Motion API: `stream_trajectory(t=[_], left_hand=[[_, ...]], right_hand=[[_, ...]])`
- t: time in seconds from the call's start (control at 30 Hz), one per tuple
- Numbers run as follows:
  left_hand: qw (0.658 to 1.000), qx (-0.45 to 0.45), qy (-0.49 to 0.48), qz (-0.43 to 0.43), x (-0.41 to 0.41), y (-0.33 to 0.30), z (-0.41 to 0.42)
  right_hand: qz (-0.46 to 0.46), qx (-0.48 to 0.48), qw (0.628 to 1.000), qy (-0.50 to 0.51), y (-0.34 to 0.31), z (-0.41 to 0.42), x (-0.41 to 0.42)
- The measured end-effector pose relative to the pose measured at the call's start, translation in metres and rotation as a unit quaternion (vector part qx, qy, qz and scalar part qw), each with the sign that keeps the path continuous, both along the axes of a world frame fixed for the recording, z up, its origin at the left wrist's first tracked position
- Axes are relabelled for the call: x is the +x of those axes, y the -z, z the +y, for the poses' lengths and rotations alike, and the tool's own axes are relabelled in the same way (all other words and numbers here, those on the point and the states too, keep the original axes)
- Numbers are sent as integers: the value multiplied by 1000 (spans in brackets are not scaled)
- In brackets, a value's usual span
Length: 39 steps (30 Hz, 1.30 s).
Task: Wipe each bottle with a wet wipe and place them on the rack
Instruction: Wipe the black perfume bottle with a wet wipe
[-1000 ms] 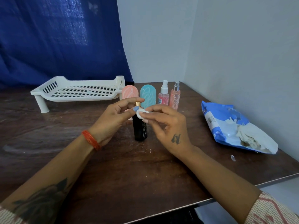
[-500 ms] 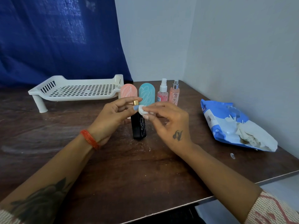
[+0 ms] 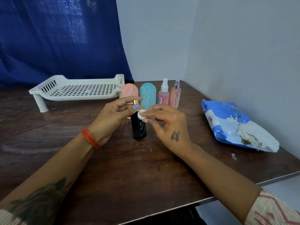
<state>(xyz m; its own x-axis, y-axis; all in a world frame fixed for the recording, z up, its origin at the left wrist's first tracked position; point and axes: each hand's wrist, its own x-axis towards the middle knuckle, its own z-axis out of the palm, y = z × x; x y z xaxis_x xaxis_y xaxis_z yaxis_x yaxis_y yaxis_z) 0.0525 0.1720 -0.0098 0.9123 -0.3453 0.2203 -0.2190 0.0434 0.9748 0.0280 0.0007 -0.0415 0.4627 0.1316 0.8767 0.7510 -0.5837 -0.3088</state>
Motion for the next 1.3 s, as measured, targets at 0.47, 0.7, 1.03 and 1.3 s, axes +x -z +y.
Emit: stream_trajectory(t=[0.47,0.7,1.03,1.3], left_hand=[[1000,3,8,-7,-1,-2,-1],[1000,8,3,-8,0,-1,-1],[1000,6,6,-10,0,-1,-1],[1000,6,7,-5,0,-1,0]], right_hand=[[16,20,1000,1,-4,1,-2],[36,26,999,-2,0,0,0],[12,11,1000,2,-1,1,-2],[30,7,999,21,-3,0,-2]])
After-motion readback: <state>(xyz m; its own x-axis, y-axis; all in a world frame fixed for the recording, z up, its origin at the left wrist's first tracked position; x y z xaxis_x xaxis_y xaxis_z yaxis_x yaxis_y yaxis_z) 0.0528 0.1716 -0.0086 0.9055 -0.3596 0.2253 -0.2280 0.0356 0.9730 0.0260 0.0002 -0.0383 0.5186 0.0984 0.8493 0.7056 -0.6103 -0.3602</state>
